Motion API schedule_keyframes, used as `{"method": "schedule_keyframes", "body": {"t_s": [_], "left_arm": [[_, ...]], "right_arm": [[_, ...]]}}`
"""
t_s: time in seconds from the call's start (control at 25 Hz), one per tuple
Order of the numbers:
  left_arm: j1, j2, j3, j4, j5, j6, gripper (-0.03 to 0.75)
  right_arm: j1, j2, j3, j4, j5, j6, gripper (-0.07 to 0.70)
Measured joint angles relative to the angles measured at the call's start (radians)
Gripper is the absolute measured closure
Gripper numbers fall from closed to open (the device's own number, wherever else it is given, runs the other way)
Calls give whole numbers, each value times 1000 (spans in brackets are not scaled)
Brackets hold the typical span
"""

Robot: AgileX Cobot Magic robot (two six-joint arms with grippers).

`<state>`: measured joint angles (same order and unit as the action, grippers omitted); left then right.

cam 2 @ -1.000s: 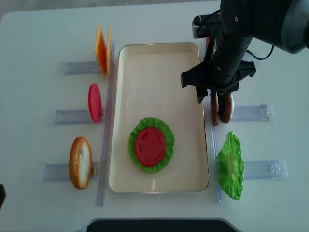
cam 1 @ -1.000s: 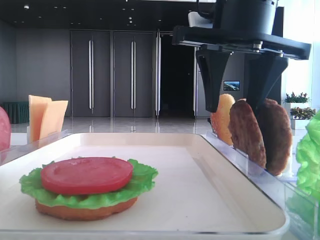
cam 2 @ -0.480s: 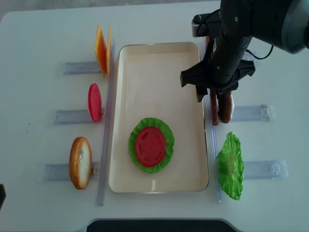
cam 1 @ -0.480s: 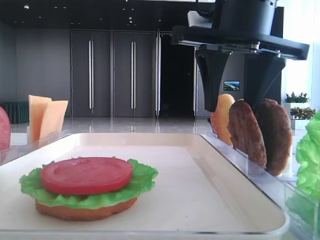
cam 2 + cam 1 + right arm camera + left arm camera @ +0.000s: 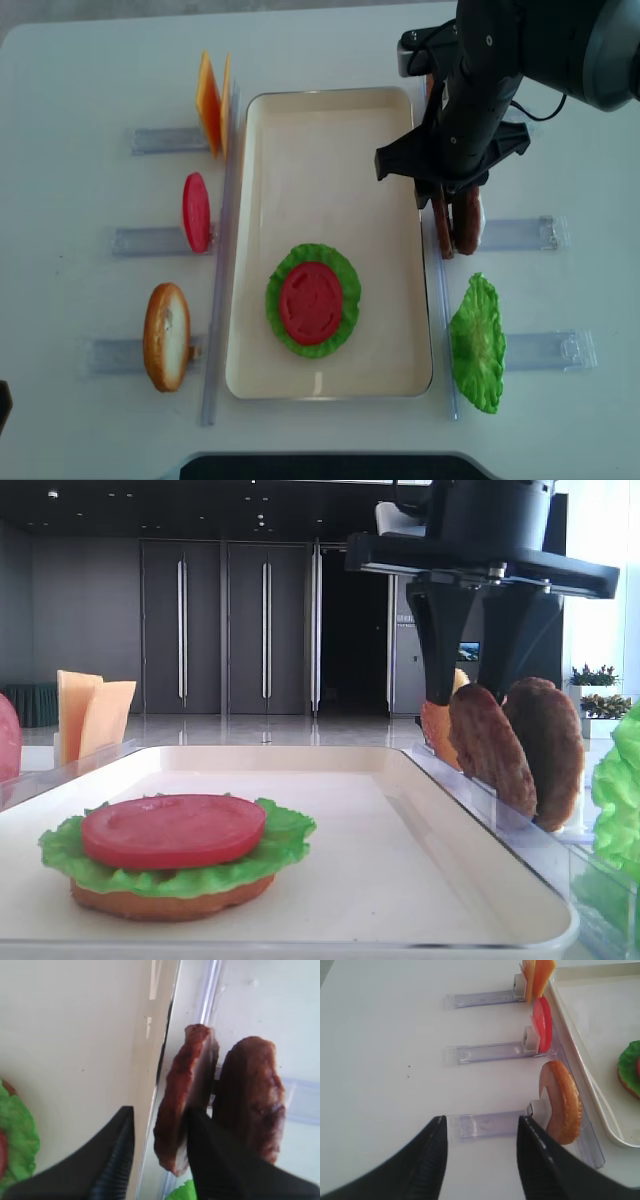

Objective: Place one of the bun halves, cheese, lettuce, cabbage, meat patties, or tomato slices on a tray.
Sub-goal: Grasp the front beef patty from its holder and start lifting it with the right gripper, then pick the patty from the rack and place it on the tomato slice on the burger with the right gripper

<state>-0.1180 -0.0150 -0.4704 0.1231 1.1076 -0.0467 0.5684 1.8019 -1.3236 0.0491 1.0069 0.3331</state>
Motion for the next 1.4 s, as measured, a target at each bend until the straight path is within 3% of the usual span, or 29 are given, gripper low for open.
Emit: {"method": "schedule_keyframes", "body": {"t_s": [0.48,1.0,1.4], "left_arm": [[0,0,0,0,0,0,367],[0,0,0,0,0,0,370],[0,0,0,0,0,0,370]], "right_arm": [[0,0,0,-49,2,22,511],[0,-12,0,-49,34,27,513],[0,-176,1,-49,77,44,513]]}}
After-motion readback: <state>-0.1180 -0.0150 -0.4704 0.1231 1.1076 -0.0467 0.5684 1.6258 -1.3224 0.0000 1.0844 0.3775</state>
